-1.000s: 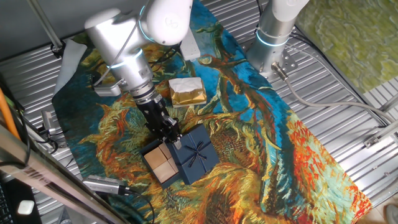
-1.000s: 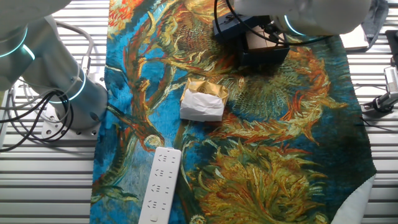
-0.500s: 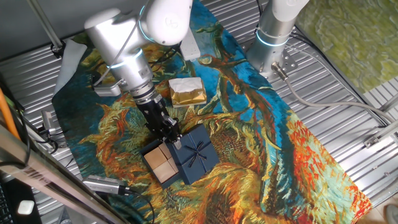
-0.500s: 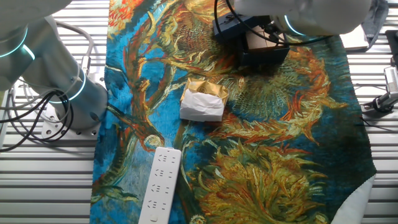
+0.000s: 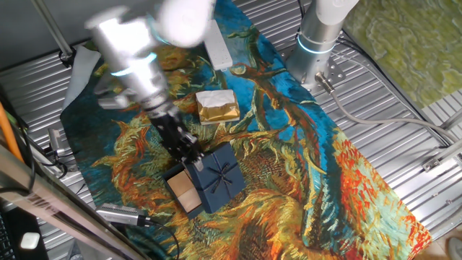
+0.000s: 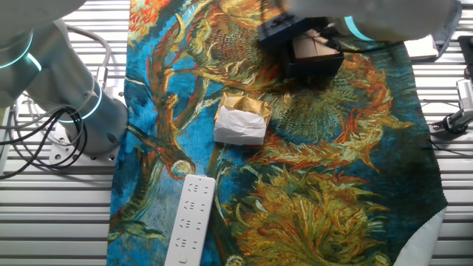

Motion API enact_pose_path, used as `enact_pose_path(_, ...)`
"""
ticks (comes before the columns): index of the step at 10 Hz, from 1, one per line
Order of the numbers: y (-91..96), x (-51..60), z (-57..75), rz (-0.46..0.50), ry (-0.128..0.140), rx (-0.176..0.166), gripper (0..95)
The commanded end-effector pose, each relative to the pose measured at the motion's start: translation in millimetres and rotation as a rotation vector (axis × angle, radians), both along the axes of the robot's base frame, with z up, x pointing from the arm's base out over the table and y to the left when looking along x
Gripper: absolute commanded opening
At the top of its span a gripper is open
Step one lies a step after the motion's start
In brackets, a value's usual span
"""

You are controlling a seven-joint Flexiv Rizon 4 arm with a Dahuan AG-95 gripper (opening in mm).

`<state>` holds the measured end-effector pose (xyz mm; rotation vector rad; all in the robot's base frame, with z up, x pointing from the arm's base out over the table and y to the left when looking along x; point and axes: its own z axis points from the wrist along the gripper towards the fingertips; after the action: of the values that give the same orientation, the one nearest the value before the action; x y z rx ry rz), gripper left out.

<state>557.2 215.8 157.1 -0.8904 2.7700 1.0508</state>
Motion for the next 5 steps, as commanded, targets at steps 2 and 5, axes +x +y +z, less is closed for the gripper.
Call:
enact_pose_path(2, 1.7, 3.2, -3.3, -0.003, 0.012, -0.016, 0.0)
enact_pose_path(5, 1.7, 3.2, -3.3, 0.001, 0.027, -0.004, 0.0)
